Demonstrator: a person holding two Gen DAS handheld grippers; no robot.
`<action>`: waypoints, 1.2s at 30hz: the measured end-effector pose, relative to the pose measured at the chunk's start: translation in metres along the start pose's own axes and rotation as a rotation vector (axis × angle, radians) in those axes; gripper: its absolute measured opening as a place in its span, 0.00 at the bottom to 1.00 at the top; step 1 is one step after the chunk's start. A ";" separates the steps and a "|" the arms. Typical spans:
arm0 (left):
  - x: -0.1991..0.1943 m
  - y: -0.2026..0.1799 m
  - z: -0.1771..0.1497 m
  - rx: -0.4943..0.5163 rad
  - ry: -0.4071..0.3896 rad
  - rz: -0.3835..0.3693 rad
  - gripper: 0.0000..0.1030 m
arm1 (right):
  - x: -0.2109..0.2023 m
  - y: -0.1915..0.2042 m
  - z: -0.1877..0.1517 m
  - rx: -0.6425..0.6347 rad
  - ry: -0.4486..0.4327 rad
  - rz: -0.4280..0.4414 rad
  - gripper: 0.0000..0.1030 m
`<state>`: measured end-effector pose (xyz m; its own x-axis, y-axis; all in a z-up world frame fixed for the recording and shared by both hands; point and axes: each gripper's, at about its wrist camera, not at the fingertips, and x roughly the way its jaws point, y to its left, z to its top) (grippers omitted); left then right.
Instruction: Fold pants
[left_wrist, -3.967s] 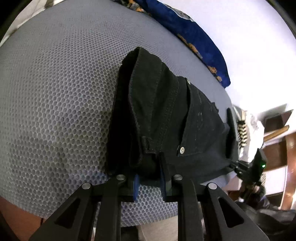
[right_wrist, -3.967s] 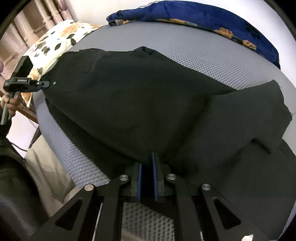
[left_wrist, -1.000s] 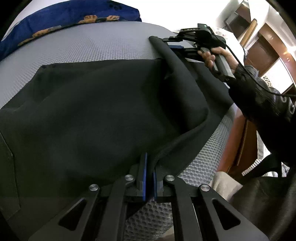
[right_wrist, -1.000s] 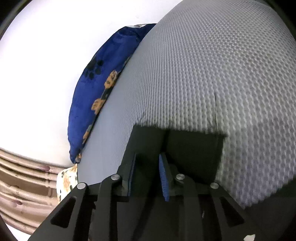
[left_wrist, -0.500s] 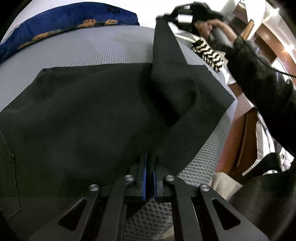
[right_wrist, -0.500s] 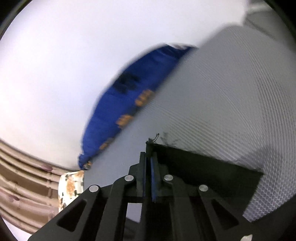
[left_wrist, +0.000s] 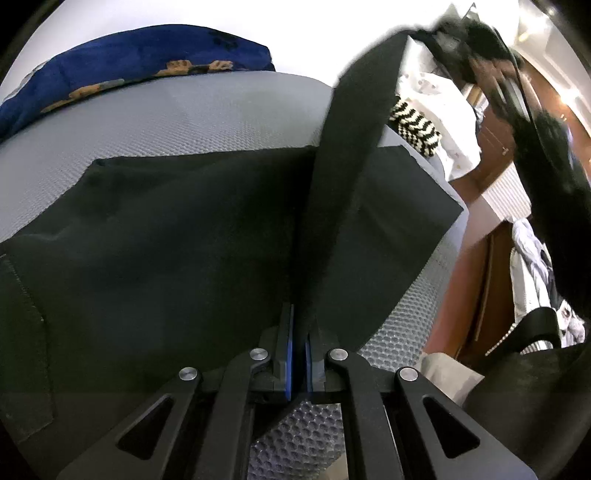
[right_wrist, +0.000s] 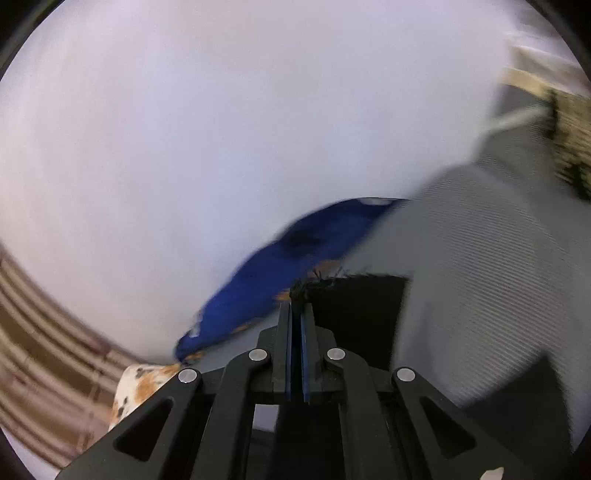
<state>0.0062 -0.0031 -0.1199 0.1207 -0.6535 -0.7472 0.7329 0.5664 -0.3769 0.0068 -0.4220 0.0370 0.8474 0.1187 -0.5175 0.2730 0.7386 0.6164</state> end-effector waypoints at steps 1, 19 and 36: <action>0.001 0.000 0.000 0.002 0.001 -0.002 0.04 | -0.011 -0.015 -0.006 0.023 -0.008 -0.033 0.05; 0.016 -0.007 0.003 0.053 0.060 0.046 0.05 | -0.075 -0.192 -0.140 0.411 0.080 -0.262 0.24; 0.018 -0.006 0.004 0.026 0.063 0.046 0.07 | -0.048 -0.181 -0.137 0.369 0.080 -0.184 0.03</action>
<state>0.0064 -0.0201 -0.1292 0.1126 -0.5938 -0.7967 0.7446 0.5813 -0.3280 -0.1463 -0.4706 -0.1313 0.7352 0.0687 -0.6743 0.5738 0.4665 0.6732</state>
